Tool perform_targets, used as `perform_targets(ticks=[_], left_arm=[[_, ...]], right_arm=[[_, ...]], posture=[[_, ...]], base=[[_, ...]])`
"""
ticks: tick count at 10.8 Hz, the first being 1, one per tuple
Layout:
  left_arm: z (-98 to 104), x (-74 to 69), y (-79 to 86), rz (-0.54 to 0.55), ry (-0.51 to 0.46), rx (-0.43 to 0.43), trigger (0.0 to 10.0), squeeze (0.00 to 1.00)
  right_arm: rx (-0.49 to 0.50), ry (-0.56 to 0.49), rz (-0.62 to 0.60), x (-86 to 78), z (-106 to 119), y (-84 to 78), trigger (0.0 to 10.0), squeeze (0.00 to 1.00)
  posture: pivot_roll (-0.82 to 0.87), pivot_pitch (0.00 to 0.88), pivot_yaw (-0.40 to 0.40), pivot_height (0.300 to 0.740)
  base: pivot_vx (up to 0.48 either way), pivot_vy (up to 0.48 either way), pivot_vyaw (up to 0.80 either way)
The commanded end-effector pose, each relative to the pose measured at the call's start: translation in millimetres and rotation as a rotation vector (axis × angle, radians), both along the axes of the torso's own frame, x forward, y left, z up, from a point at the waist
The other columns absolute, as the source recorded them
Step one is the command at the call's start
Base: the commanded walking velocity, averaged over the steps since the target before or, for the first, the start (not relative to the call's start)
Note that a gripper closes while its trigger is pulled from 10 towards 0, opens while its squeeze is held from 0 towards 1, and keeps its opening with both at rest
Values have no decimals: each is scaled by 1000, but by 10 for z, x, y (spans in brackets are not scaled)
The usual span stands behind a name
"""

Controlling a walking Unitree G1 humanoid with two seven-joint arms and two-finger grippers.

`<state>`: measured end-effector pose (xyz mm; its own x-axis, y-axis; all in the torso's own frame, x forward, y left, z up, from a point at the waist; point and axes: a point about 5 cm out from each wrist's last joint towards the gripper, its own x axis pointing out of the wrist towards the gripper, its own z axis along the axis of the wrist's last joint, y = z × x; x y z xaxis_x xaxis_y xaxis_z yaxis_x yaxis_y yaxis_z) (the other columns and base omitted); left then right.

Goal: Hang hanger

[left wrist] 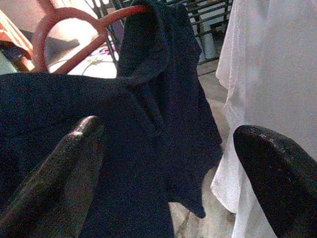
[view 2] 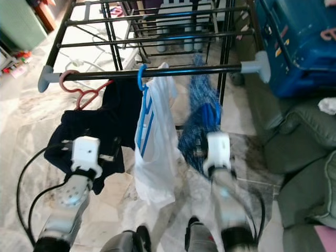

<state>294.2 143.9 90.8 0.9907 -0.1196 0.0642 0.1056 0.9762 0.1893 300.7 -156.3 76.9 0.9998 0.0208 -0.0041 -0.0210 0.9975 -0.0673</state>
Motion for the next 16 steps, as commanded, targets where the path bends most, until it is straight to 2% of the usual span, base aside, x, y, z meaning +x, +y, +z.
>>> perform_targets(ticks=[1,2,3,5,8,12,15,16], left_arm=[[-70,-14,28,-4,31,7,10000,0],[-65,13,-13,-23,30,4,10000,0],[-67,34,-40,-31,32,1,10000,0],[-60,59,-53,-31,25,-2,10000,0],[-76,37,1,-4,23,-5,10000,0],[-84,56,-9,22,16,-19,10000,0],[-101,55,4,53,23,-37,10000,0],[-112,46,-6,55,23,-41,10000,0]], right_arm=[[1,-88,2,-11,158,64,10000,0],[-3,-122,-3,-45,223,78,10000,0],[-6,-151,-5,-2,332,62,10000,0],[-15,-176,3,131,480,10,10000,0],[-24,-204,36,358,700,20,10000,0],[12,-100,92,610,747,108,10000,0],[32,-39,118,726,757,139,10000,0],[66,31,118,762,690,164,10000,0]], posture=[[-230,217,155,740],[-244,211,158,740],[-251,209,159,740],[-239,207,156,740],[-215,212,141,740],[-207,191,113,740],[-200,186,92,740],[-201,188,90,740]], base=[[0,0,0],[0,0,0],[0,0,0],[0,0,0],[0,0,0],[0,0,0],[0,0,0],[0,0,0]])
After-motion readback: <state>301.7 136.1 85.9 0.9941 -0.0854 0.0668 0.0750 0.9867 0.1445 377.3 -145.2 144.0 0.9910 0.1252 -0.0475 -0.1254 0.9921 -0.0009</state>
